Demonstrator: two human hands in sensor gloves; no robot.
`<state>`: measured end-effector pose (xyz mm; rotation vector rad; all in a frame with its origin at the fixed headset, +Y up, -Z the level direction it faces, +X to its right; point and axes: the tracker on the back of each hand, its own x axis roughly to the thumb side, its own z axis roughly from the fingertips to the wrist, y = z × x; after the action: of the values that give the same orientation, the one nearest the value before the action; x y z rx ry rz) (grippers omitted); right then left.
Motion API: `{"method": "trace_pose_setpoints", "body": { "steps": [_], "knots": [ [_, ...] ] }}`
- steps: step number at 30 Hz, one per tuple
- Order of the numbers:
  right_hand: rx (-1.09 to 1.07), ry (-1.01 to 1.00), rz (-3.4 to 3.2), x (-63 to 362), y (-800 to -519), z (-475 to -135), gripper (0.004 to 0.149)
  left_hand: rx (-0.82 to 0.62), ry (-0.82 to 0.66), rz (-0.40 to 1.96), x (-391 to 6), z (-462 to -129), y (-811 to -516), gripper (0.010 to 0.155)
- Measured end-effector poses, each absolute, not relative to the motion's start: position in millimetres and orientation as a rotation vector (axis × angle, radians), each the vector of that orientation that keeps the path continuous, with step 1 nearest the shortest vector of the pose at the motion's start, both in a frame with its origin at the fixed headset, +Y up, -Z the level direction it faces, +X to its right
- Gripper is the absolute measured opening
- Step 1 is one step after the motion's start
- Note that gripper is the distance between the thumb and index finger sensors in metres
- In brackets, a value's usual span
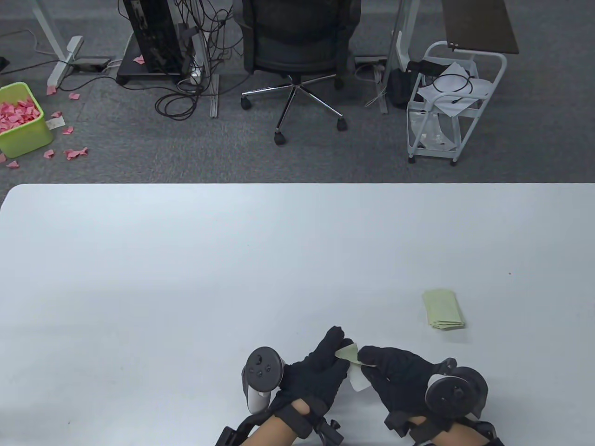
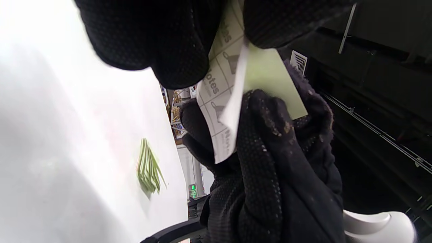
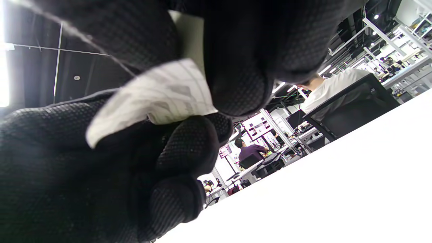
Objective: Tear off the sticky note
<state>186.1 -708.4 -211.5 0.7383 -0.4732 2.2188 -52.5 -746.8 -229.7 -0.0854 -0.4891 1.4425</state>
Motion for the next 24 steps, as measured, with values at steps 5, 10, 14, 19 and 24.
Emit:
{"method": "trace_pose_setpoints", "body": {
  "steps": [5,10,14,19,24],
  "knots": [
    [0.753,-0.534,2.207,185.3,-706.6,-208.4,0.037,-0.089,-0.469,1.409,-52.8,-229.8,-747.6,0.073],
    [0.746,-0.551,2.193,186.7,-704.9,-207.6,0.037,-0.084,-0.465,1.336,-49.4,-228.8,-747.7,0.07],
    [0.818,-0.599,2.217,183.8,-702.2,-204.0,0.037,-0.051,-0.413,1.351,-52.1,-228.2,-749.8,0.07],
    [0.908,-0.67,2.251,179.4,-700.4,-199.8,0.038,-0.005,-0.343,1.394,-58.3,-229.7,-751.0,0.071],
    [0.879,-0.641,2.265,177.7,-704.4,-202.2,0.042,0.067,-0.379,1.35,-54.1,-226.2,-745.7,0.066]
  ]
}}
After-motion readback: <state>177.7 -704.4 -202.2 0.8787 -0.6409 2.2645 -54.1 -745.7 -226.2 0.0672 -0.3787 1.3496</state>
